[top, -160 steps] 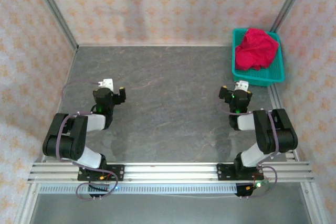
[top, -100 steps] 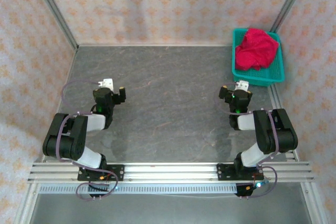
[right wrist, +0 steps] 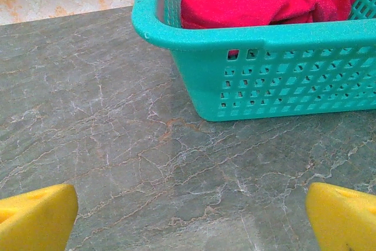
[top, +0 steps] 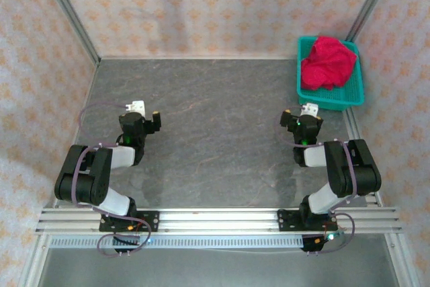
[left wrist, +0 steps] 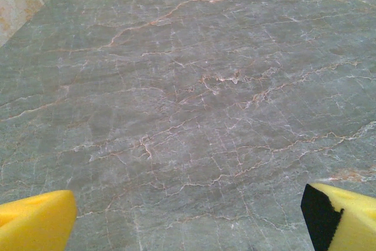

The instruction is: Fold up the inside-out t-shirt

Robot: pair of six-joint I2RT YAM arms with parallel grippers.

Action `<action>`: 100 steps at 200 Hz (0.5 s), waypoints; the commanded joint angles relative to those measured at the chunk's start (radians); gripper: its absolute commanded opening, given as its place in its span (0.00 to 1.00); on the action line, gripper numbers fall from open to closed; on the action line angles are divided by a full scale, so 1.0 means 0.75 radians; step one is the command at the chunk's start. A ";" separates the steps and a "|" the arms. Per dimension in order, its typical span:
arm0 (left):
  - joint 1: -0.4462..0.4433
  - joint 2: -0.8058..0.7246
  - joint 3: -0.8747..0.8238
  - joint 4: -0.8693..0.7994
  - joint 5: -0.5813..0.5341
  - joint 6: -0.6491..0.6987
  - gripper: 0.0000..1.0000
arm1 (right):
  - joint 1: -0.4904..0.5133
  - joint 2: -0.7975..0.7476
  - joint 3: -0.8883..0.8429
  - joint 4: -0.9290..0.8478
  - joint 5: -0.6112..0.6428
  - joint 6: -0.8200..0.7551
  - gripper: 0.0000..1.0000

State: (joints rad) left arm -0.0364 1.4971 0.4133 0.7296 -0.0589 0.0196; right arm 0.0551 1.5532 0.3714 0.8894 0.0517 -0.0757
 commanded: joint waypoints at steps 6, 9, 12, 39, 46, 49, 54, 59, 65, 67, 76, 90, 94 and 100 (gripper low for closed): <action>0.003 -0.002 0.027 -0.001 0.011 -0.004 1.00 | -0.008 -0.009 0.016 0.007 -0.008 0.003 0.99; 0.002 0.000 0.027 -0.001 0.011 -0.003 1.00 | -0.008 -0.008 0.016 0.004 -0.008 0.003 0.99; 0.002 -0.001 0.026 -0.001 0.011 -0.004 1.00 | -0.008 -0.008 0.016 0.006 -0.008 0.003 0.99; 0.002 -0.002 0.026 -0.001 0.011 -0.005 1.00 | -0.008 -0.009 0.016 0.005 -0.008 0.003 0.99; 0.003 -0.001 0.027 -0.001 0.011 -0.005 1.00 | -0.008 -0.009 0.016 0.006 -0.008 0.003 0.99; 0.002 -0.001 0.027 -0.001 0.012 -0.005 1.00 | -0.008 -0.009 0.016 0.005 -0.008 0.003 0.99; 0.003 -0.002 0.026 -0.001 0.011 -0.005 1.00 | -0.008 -0.008 0.016 0.006 -0.008 0.002 0.99; 0.004 -0.002 0.027 -0.001 0.011 -0.004 1.00 | -0.008 -0.009 0.016 0.006 -0.008 0.003 0.99; 0.002 -0.002 0.026 -0.001 0.011 -0.004 1.00 | -0.008 -0.008 0.016 0.006 -0.007 0.003 0.99; 0.002 -0.002 0.026 -0.001 0.010 -0.004 1.00 | -0.008 -0.007 0.016 0.005 -0.004 0.004 0.99; 0.001 -0.002 0.025 0.004 0.006 -0.002 1.00 | -0.008 -0.009 0.016 0.008 0.056 0.027 0.99; -0.008 -0.031 0.061 -0.085 -0.014 0.000 1.00 | -0.005 -0.044 -0.012 0.046 0.139 0.049 0.99; -0.010 -0.058 0.088 -0.158 -0.017 0.000 1.00 | -0.001 -0.074 -0.015 0.033 0.155 0.045 0.99; -0.018 -0.104 0.151 -0.323 -0.044 -0.012 1.00 | 0.012 -0.142 0.000 -0.044 0.191 0.036 0.99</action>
State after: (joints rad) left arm -0.0376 1.4937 0.4244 0.7017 -0.0601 0.0196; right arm 0.0551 1.5501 0.3710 0.8898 0.0872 -0.0650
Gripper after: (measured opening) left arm 0.991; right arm 0.993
